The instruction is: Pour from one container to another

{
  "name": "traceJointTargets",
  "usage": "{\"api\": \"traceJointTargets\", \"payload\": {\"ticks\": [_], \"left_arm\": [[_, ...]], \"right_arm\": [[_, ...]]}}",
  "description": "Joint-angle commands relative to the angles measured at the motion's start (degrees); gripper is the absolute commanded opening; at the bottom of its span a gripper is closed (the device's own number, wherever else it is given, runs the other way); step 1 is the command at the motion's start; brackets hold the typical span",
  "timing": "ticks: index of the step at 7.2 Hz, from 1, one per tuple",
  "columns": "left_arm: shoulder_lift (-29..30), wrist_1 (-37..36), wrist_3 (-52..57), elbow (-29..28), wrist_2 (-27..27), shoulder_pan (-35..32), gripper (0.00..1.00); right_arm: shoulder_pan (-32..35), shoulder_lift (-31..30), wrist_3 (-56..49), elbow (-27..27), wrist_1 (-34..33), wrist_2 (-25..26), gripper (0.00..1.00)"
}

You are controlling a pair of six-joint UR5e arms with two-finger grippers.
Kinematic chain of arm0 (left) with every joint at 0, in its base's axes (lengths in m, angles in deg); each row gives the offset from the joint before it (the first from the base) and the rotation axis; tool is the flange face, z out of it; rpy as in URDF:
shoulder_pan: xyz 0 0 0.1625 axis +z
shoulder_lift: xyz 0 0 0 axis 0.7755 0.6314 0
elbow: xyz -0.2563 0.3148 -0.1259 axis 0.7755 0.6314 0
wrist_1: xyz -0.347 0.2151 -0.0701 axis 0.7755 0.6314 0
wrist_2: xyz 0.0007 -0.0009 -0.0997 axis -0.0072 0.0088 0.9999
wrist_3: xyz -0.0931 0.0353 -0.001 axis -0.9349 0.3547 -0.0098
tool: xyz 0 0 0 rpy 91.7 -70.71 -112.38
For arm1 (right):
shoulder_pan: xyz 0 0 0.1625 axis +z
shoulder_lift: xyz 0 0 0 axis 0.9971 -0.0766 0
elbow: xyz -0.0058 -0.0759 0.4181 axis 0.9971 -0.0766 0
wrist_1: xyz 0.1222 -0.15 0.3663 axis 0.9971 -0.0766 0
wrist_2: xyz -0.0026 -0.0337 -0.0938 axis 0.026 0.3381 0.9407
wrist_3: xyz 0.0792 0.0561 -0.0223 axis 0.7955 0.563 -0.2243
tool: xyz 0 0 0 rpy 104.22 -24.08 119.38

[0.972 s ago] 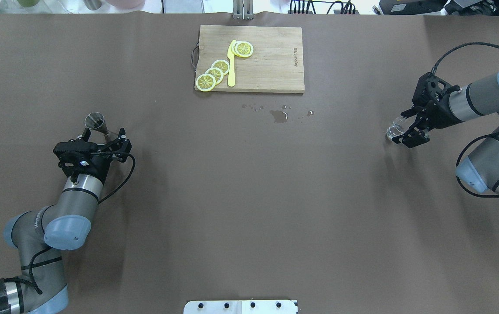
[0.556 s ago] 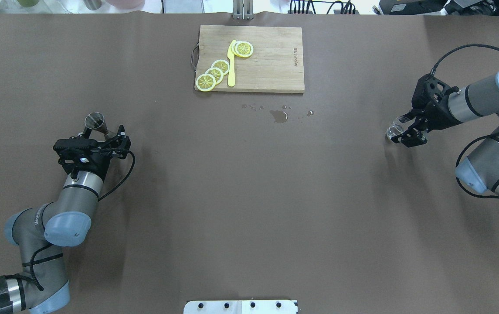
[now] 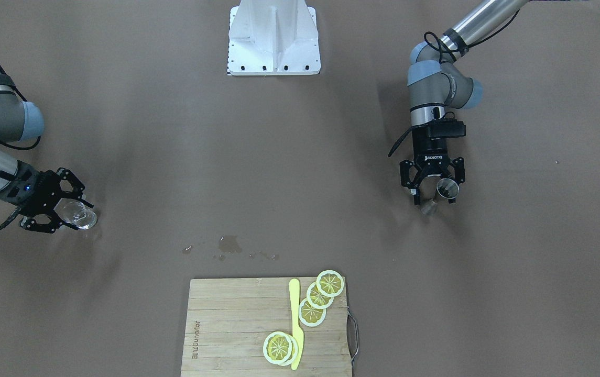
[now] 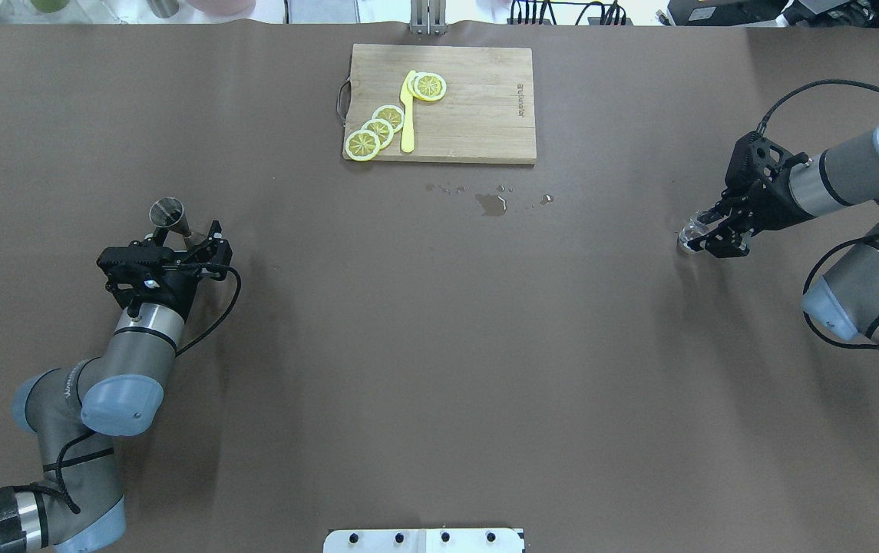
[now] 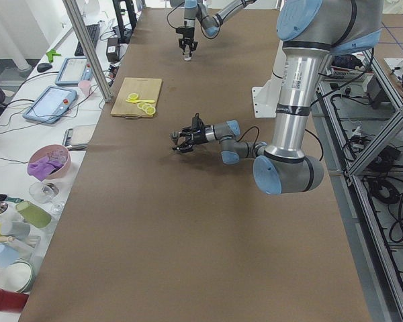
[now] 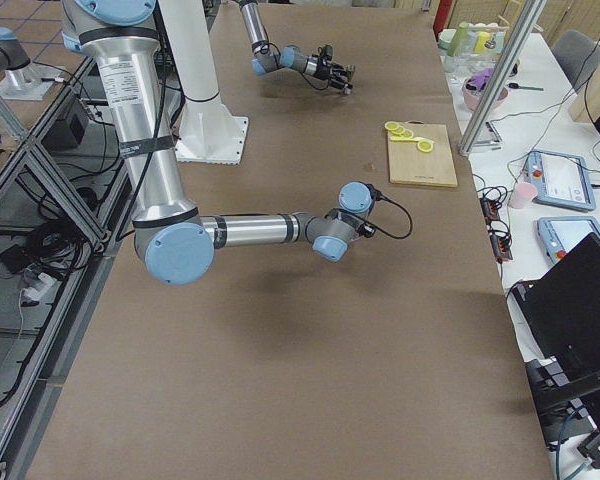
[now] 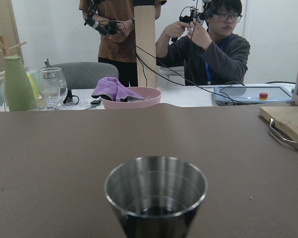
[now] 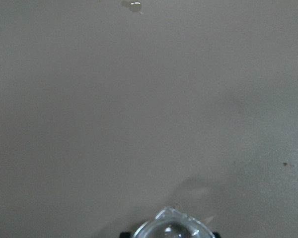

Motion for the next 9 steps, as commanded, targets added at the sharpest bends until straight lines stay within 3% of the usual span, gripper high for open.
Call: {"api": "traceJointTargets", "payload": {"ticks": [1,2,3,5,8,9], "left_arm": [[0.08,1.09,0.0,-0.64,-0.01,0.06,0.81],[0.08,1.18,0.0,-0.73,-0.01,0.06,0.78],[0.08,1.27,0.0,-0.73,-0.01,0.15,0.78],[-0.09,2.41,0.0,-0.82,0.08,0.23,0.69],[-0.36,3.65,0.09,-0.82,0.08,0.32,0.69],[-0.36,3.73,0.09,-0.73,0.16,0.24,0.55]], "right_arm": [[0.19,0.0,-0.16,0.56,-0.25,-0.34,0.23],[0.54,0.0,-0.33,0.91,-0.52,-0.77,0.16],[0.98,0.09,-0.86,2.14,-2.78,-1.04,0.01],[2.03,0.18,-2.96,6.43,-9.36,-1.13,0.0],[3.08,1.49,-2.88,11.02,-15.97,-1.91,0.0],[3.7,3.93,-2.97,11.55,-20.08,-2.44,0.0]]}}
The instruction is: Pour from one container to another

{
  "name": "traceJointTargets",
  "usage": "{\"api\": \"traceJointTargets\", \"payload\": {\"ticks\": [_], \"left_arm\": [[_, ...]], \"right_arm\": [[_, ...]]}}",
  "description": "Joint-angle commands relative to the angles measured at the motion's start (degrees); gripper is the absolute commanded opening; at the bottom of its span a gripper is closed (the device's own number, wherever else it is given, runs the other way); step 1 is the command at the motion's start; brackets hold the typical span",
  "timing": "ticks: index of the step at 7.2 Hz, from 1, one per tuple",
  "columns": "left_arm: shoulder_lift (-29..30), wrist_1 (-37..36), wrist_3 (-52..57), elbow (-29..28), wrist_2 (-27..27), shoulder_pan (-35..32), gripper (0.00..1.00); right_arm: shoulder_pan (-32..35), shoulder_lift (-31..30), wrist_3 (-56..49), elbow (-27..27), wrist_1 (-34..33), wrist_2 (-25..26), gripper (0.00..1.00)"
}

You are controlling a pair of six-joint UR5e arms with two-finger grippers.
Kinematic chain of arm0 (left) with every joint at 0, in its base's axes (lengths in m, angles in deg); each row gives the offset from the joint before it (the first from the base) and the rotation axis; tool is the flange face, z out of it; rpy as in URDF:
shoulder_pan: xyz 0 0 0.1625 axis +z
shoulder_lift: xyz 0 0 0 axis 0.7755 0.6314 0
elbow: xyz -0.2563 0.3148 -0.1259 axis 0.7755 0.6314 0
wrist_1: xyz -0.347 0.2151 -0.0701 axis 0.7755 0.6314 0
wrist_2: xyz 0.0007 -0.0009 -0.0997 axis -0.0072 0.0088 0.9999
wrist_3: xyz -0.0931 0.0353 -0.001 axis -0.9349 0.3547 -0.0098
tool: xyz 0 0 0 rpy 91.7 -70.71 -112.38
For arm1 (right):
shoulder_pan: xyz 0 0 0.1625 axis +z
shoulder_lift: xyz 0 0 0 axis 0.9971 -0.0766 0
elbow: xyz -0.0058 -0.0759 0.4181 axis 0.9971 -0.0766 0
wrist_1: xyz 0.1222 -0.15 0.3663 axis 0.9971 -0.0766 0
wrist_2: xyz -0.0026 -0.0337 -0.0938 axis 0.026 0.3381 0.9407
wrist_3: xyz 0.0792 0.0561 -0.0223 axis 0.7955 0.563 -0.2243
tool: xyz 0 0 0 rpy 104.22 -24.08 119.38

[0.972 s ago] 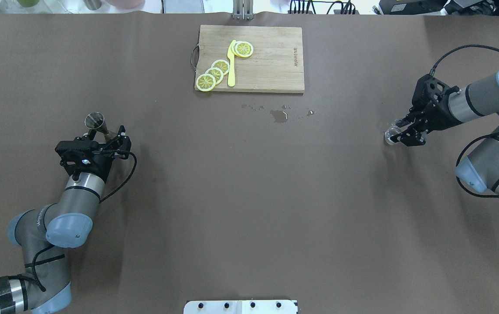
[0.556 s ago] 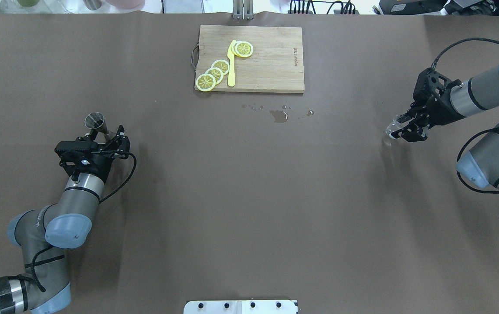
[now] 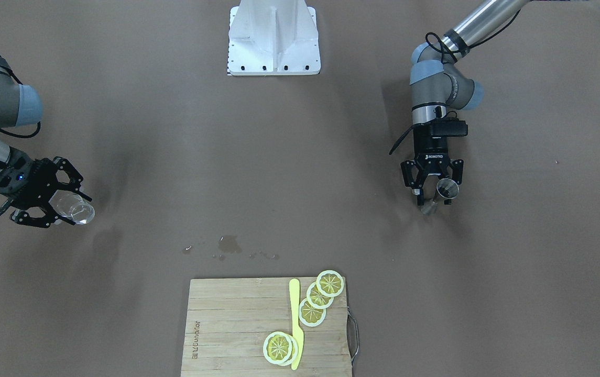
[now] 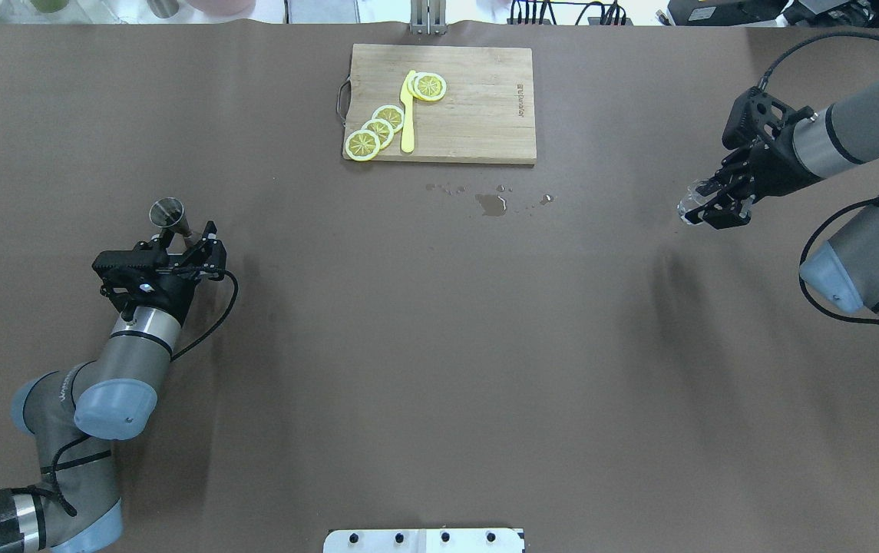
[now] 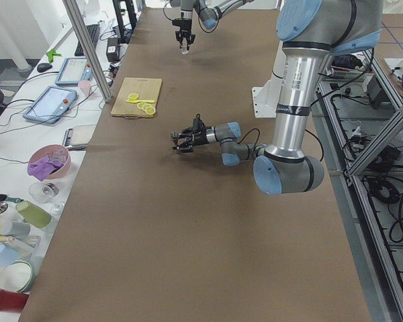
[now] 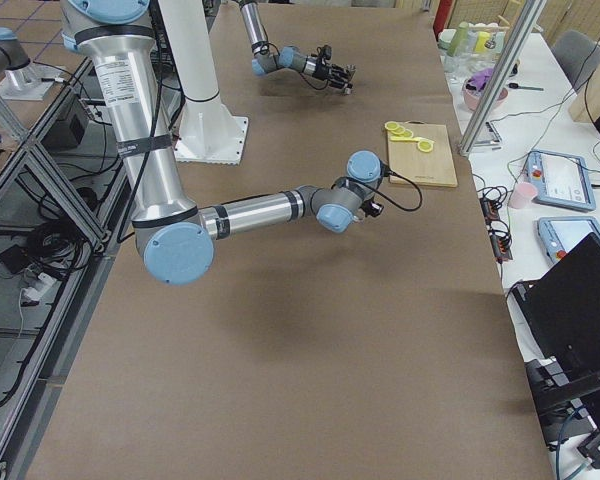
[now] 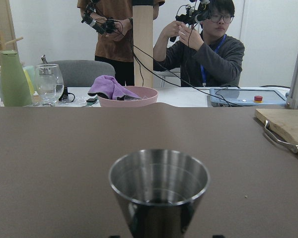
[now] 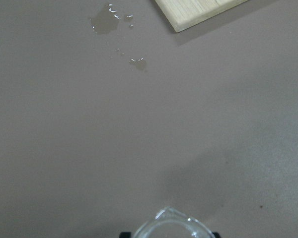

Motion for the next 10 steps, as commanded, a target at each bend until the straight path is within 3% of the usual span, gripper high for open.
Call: {"api": "traceJointTargets", "payload": {"ticks": [1,4,7,8,10], "left_arm": [[-0.04,0.14,0.0,0.07,0.05,-0.04,0.45],[-0.04,0.23,0.0,0.07,0.05,-0.04,0.3],[-0.04,0.84,0.0,0.16,0.14,-0.04,0.22],[0.22,0.93,0.0,0.25,0.14,-0.04,0.15],[1.53,1.02,2.18,0.69,0.05,0.05,0.0]], "right_arm": [[0.57,5.07,-0.05,0.75,-7.19,-1.09,0.0],[-0.49,7.56,-5.12,0.75,-7.75,-0.74,0.0],[0.83,7.47,-5.33,0.14,-9.05,-0.56,0.0],[0.22,8.43,-5.41,0.66,-12.81,-0.04,0.0],[-0.49,8.27,-5.42,0.23,-13.64,1.63,0.0]]}}
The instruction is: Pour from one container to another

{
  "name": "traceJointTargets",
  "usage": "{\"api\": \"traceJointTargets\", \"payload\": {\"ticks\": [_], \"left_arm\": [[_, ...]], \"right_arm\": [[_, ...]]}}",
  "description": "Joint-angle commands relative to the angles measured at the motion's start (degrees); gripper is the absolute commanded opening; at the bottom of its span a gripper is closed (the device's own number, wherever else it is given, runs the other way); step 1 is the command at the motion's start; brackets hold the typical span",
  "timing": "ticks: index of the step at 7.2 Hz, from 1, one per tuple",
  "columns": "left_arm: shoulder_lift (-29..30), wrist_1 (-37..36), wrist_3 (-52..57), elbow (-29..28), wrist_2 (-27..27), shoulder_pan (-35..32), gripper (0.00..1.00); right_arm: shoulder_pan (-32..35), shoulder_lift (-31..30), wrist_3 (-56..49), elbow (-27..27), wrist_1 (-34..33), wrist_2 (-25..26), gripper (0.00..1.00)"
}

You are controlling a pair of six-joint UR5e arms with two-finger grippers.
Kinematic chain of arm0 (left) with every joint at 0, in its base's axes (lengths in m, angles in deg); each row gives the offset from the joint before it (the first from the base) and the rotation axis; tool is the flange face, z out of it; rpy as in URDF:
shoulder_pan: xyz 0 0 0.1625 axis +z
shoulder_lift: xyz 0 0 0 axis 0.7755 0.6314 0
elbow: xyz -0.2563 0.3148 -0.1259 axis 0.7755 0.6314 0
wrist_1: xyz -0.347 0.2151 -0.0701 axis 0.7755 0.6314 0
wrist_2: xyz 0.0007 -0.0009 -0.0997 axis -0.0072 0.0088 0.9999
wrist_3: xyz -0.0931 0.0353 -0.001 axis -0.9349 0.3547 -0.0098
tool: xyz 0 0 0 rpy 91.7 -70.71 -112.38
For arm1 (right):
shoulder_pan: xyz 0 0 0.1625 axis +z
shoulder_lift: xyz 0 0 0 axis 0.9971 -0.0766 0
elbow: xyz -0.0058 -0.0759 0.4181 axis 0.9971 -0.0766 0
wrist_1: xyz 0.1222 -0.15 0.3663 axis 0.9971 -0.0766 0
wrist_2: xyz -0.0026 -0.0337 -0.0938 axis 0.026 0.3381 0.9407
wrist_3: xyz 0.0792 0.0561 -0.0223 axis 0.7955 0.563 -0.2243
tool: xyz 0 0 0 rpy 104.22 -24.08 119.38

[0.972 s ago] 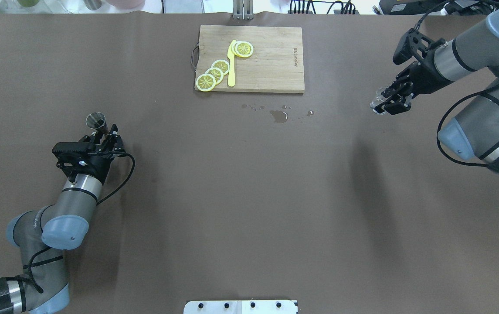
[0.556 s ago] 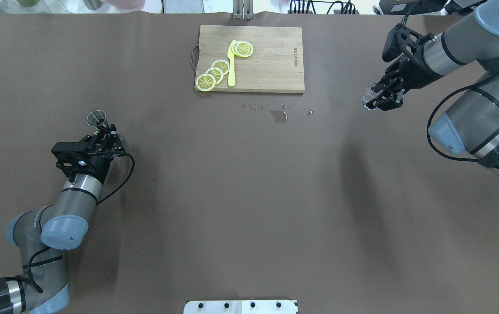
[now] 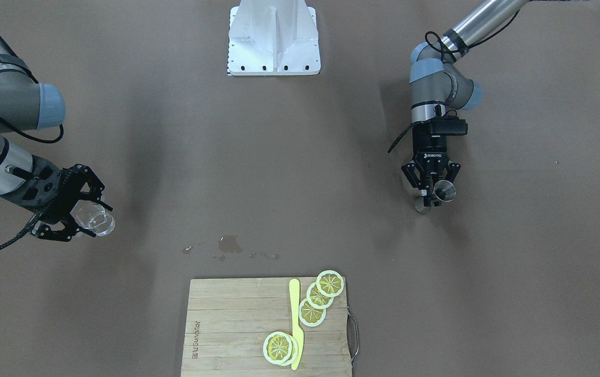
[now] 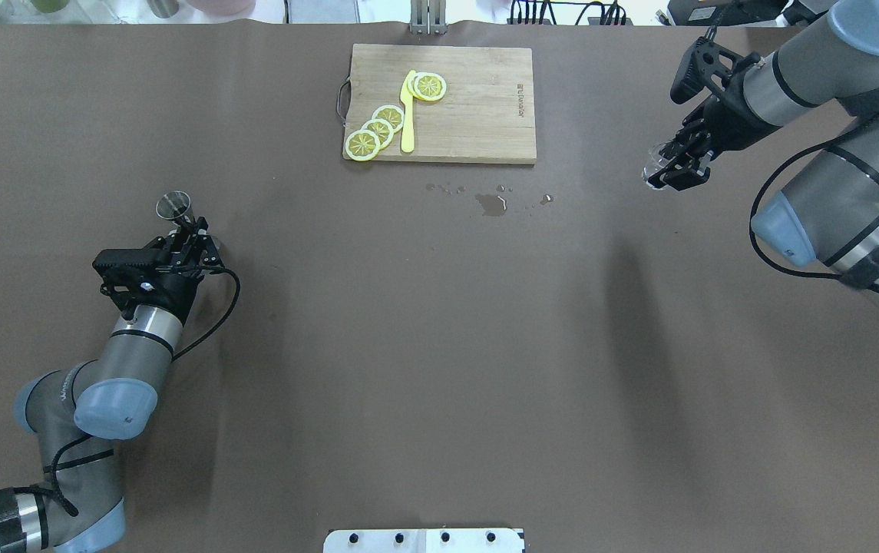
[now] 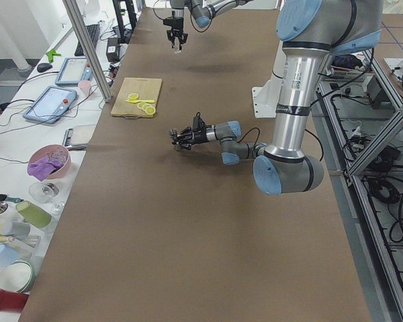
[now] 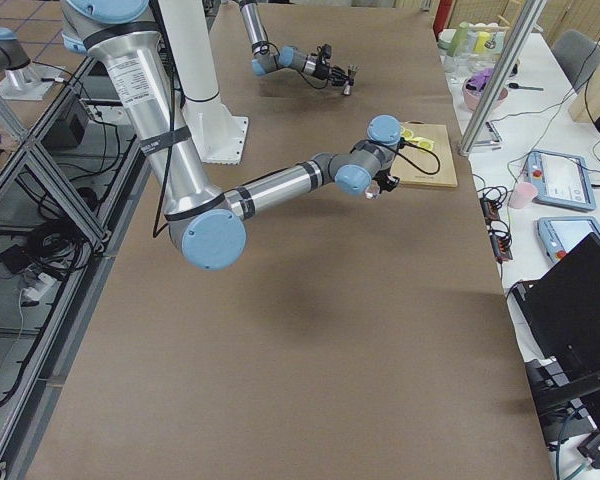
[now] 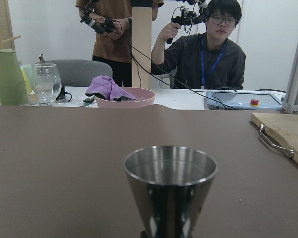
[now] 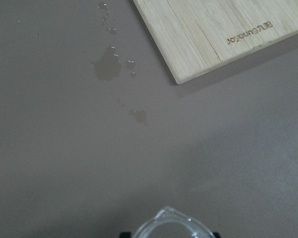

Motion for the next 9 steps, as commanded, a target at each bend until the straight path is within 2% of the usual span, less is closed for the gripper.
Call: {"api": "traceJointTargets", "payload": {"ticks": [1,6,9], "left_arm": [[2.68,0.43,4.38,0.27,-0.24,-0.01,0.0],[11.56,-1.67,9.84,-0.34,-0.59,0.25,0.0],[19.29,-12.11,9.86,-0.43,-0.68,0.42,0.0]], "right_arm": [[-0.5,-0.18,-0.02,-0.3,-1.2,0.81,0.0],[1.07,-0.36,-0.19,0.22,-2.78,0.38,0.0],[1.26,0.78,-0.19,1.72,-4.2,0.46,0.0]]}}
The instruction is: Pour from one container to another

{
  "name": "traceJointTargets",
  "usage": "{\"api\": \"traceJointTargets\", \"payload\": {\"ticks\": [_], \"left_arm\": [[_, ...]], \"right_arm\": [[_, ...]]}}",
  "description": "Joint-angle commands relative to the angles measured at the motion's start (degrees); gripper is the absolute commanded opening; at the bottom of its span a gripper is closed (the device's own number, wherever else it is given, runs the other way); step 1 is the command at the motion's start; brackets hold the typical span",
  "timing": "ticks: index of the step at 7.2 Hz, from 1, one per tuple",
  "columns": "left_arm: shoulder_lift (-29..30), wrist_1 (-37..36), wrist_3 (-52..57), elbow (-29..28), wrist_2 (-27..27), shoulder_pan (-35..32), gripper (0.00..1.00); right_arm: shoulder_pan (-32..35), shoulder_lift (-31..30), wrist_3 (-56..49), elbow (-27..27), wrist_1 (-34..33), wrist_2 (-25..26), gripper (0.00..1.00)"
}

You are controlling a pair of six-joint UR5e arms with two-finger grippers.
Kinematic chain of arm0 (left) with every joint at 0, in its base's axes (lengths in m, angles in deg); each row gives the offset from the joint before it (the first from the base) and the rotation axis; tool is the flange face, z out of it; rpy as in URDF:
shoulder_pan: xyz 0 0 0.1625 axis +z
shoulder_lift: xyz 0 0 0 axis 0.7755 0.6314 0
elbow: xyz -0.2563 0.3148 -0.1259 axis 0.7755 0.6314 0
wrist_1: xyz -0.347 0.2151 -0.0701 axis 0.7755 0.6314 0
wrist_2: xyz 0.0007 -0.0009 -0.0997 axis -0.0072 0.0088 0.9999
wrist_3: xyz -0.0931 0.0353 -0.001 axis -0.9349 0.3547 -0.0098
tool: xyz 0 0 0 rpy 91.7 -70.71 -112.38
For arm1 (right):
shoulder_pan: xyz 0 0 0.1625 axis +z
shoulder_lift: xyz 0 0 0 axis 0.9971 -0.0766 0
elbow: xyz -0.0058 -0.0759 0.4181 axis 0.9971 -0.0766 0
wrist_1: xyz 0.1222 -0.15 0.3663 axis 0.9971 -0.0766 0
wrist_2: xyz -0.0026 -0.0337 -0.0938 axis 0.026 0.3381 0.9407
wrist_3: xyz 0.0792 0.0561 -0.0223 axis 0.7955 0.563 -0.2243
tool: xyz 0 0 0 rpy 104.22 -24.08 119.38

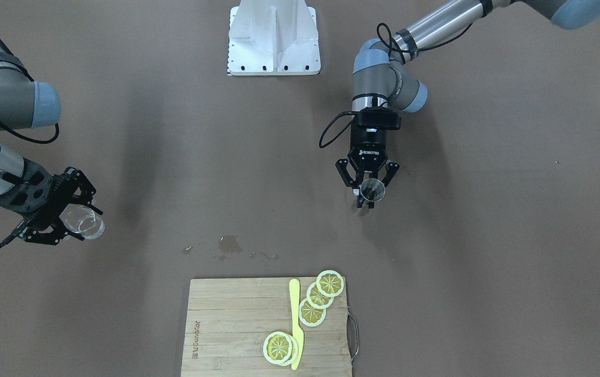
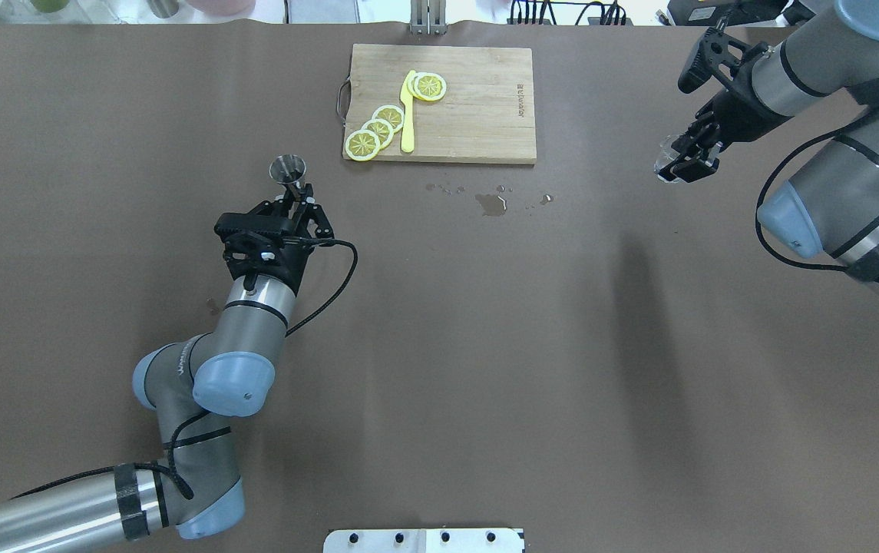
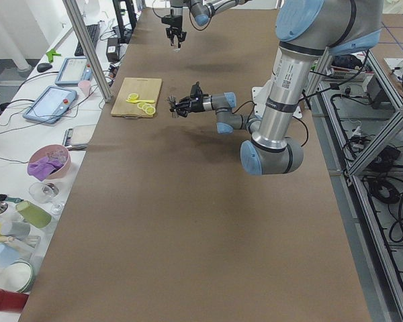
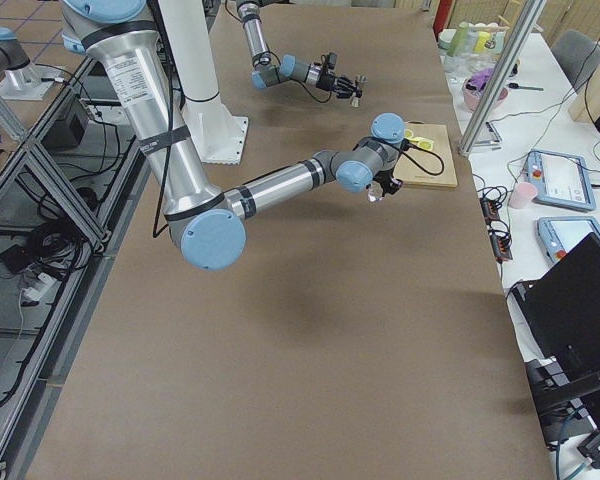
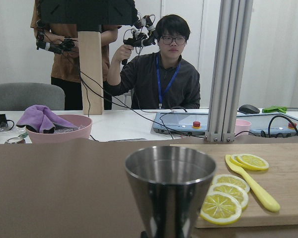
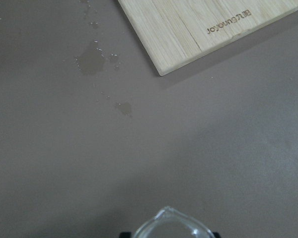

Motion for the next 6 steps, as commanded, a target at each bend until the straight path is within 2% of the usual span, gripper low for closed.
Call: {"api": "traceJointTargets", "payload": {"ticks": [1,3,4,6], "left_arm": [[5.5,-6.15,-0.41,-1.47,0.02,-0.14,0.0],[12.43,-10.46,-0.42,-6.11,0.37,-0.75,0.0],[15.51,-11.87,-0.24,-9.1,0.29,-0.93,0.0],[19.92,-17.82,-0.06,-10.18,0.11,-1.02,0.0]], "right_arm": [[-0.63,1.11,0.0,1.14,-1.07,0.34,0.0],[-2.12,4.0,-0.09,4.82,-9.39,0.87,0.0],[-3.0,5.84,-0.09,5.1,-10.82,2.18,0.0],[-3.27,6.65,-1.75,11.31,-18.52,3.58,0.0]]}}
